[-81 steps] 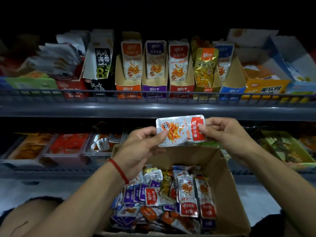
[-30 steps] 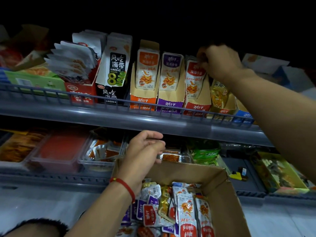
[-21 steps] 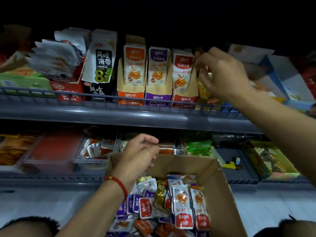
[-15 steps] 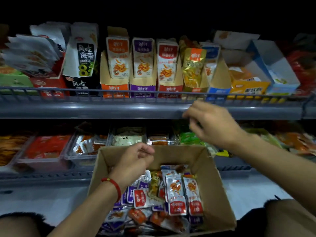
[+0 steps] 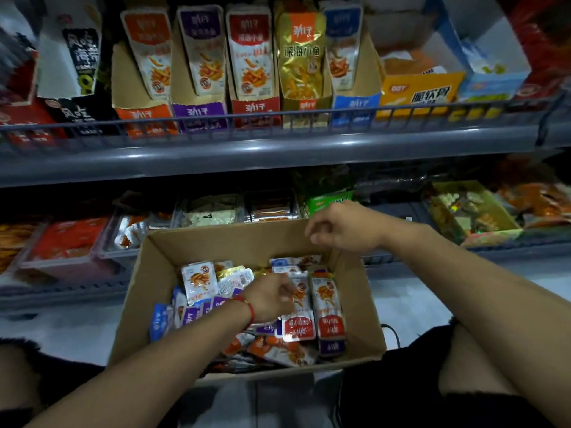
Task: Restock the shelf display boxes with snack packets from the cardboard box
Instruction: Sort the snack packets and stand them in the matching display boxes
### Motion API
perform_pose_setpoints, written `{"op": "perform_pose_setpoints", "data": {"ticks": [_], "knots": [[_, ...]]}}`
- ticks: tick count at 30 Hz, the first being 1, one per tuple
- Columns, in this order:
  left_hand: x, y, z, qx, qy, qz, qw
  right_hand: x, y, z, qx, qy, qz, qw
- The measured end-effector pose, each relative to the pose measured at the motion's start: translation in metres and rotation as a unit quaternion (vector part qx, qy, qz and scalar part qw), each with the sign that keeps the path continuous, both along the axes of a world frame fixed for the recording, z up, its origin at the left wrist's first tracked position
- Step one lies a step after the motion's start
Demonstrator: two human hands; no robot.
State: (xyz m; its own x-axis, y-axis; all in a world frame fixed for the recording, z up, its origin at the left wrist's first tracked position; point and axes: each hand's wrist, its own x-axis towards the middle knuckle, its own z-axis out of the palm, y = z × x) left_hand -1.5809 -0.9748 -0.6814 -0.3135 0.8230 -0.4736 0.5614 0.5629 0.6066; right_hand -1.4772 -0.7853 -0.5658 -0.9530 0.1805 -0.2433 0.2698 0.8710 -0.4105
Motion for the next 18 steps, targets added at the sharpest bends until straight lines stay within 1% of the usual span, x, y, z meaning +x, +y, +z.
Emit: {"op": "perform_pose_setpoints", "data": {"ticks": [3, 6, 9, 11, 13, 15, 17, 18], "knots": [[0.017, 0.035, -0.012, 0.050, 0.040, -0.015, 0.998, -0.002, 0.000, 0.002, -0.019, 0.034, -0.011, 0.999], [0.028, 0.059, -0.024, 0.035, 0.137, -0.087, 0.986, 0.001, -0.001, 0.004, -0.025, 0.042, -0.004, 0.999], [0.031, 0.069, -0.041, 0.023, 0.229, -0.147, 0.962, 0.006, -0.001, 0.004, -0.035, 0.046, -0.007, 0.998], [0.028, 0.070, -0.046, 0.017, 0.262, -0.162, 0.951, 0.010, 0.000, 0.004, -0.047, 0.040, -0.002, 0.998], [0.021, 0.065, -0.042, 0.032, 0.258, -0.130, 0.957, 0.015, 0.003, 0.006, -0.060, 0.040, -0.005, 0.997], [0.013, 0.056, -0.031, 0.056, 0.217, -0.065, 0.972, 0.019, 0.006, 0.008, -0.068, 0.044, -0.020, 0.997], [0.004, 0.046, -0.014, 0.060, 0.144, 0.020, 0.988, 0.022, 0.009, 0.007, -0.068, 0.043, -0.028, 0.996], [-0.001, 0.041, -0.005, 0.057, 0.086, 0.063, 0.993, 0.023, 0.009, 0.007, -0.065, 0.039, -0.029, 0.997]]}}
